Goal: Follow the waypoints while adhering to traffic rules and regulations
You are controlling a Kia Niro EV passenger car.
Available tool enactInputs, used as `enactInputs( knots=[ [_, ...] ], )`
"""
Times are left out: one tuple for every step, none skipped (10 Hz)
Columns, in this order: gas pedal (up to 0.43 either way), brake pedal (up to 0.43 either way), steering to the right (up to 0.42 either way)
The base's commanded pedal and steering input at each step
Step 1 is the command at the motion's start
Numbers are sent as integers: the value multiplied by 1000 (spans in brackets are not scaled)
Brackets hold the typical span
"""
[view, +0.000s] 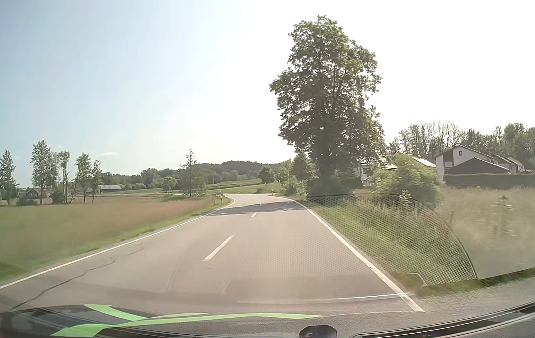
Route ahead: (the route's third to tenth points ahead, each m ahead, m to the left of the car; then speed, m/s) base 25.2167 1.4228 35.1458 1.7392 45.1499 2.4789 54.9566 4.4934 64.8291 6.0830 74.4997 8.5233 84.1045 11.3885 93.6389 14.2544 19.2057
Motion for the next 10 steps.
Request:
enactInputs(
  knots=[
    [0, 0, 0],
    [0, 0, 0],
    [0, 0, -2],
    [0, 0, -8],
    [0, 0, -12],
    [0, 0, -12],
    [28, 0, -12],
    [39, 0, -16],
    [59, 0, -23],
    [79, 0, -29]
  ],
)
